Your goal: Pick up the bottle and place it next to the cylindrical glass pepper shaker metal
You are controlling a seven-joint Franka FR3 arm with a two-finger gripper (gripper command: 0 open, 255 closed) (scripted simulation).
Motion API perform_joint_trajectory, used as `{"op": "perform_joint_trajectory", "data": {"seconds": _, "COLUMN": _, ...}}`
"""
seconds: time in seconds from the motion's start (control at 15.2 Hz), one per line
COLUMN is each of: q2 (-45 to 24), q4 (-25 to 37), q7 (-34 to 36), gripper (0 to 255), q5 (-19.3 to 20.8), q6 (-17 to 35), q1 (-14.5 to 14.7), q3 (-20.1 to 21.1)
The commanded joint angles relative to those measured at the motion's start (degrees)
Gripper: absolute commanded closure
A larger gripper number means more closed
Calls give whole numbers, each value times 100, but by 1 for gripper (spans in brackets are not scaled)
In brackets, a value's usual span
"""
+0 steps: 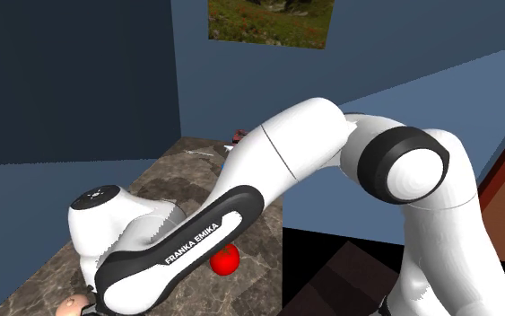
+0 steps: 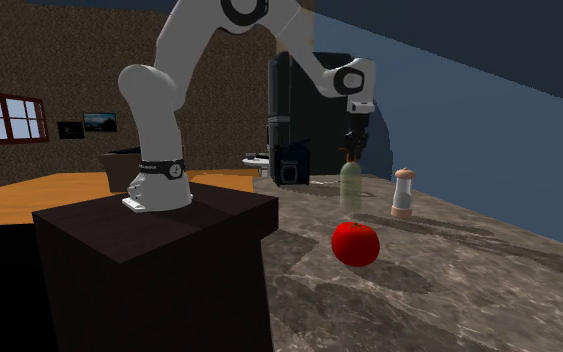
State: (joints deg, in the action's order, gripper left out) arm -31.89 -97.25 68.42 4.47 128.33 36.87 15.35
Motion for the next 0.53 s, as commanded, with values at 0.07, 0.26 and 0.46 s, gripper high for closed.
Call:
{"op": "perform_joint_trajectory", "data": {"seconds": 0.07, "q2": -149, "q4": -53, "q7": 13, "gripper": 255, "q5": 39, "q6": 205, "q1": 20, "q3": -27}}
{"op": "perform_joint_trajectory", "data": {"seconds": 0.26, "q2": -149, "q4": -53, "q7": 13, "gripper": 255, "q5": 39, "q6": 205, "q1": 20, "q3": -27}}
{"op": "perform_joint_trajectory", "data": {"seconds": 0.46, "q2": -149, "q4": -53, "q7": 13, "gripper": 255, "q5": 39, "q6": 205, "q1": 20, "q3": -27}}
